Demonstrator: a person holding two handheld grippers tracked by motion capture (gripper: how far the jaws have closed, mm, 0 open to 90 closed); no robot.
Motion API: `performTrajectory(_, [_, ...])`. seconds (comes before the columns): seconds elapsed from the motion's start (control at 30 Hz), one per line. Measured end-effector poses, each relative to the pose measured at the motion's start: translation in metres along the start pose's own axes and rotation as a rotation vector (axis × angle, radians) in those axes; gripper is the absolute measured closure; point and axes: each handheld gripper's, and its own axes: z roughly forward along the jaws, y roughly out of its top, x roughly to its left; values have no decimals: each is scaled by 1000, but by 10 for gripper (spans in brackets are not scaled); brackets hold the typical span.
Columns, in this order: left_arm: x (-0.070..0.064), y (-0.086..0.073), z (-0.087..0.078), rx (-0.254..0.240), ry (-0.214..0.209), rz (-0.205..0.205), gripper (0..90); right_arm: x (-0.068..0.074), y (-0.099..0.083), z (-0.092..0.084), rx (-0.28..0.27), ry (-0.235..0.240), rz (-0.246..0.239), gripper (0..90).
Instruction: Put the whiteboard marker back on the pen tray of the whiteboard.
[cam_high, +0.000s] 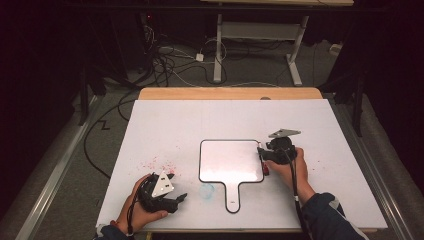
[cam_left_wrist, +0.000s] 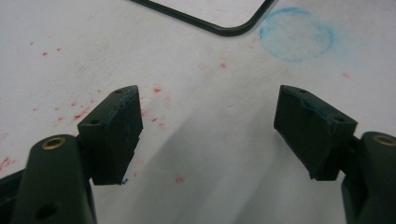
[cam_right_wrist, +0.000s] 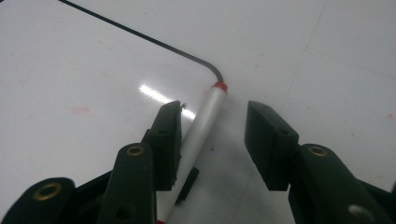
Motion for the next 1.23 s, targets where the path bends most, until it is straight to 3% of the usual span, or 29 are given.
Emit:
performTrajectory(0.1, [0, -1, -1, 3, 0, -2, 226, 1, 0, -6, -15, 14, 1, 516])
performTrajectory(0.17, [-1, 0, -2, -7, 5, -1, 226, 2, 0, -15, -54, 36, -5, 510])
performTrajectory(0.3, [-1, 0, -3, -14, 11, 6, 225, 5, -8, -45, -140, 58, -95, 467])
performTrajectory(0.4, [-1, 1, -3, -24, 15, 8, 224, 0, -24, -71, -223, 78, -144, 427])
performTrajectory(0.5, [-2, 2, -4, -29, 20, 12, 224, -6, -43, -92, -254, 75, -197, 381])
performTrajectory(0.6, [-2, 3, -3, -24, 31, 11, 222, -12, -63, -107, -284, 47, -215, 339])
performTrajectory(0.83, [-1, 4, -3, -19, 47, 1, 207, -19, -95, -116, -292, 0, -279, 298])
performTrajectory(1.23, [2, 4, -3, -27, 69, -9, 199, -12, -97, -122, -349, -15, -287, 241])
